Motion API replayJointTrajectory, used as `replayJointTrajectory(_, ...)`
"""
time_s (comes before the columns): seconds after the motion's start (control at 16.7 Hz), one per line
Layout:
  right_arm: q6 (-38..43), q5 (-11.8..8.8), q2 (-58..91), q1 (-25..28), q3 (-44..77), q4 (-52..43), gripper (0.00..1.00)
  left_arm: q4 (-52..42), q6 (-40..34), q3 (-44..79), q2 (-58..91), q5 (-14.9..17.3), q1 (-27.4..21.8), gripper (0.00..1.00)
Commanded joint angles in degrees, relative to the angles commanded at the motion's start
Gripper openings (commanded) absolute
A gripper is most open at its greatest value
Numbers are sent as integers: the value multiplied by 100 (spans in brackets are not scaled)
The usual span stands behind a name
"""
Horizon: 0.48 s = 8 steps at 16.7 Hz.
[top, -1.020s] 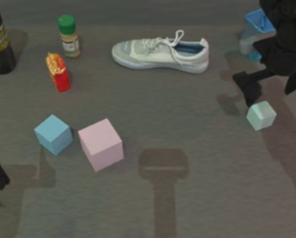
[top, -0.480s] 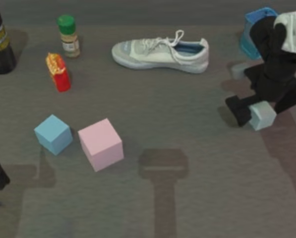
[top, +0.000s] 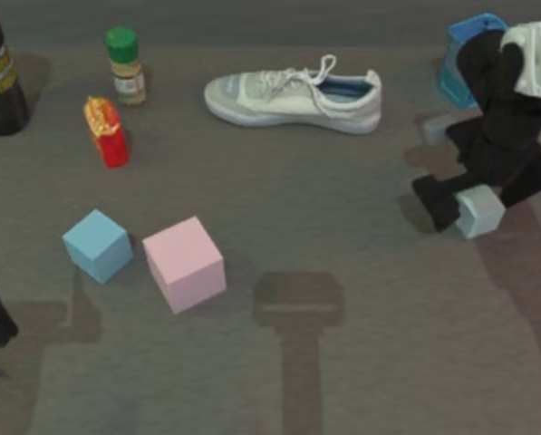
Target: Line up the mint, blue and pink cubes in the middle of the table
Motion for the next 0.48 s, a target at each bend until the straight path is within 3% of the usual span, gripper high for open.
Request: replayJointTrajectory(0.48,0,0,0,0,0,0,10,0,0,0,0,0,0,100)
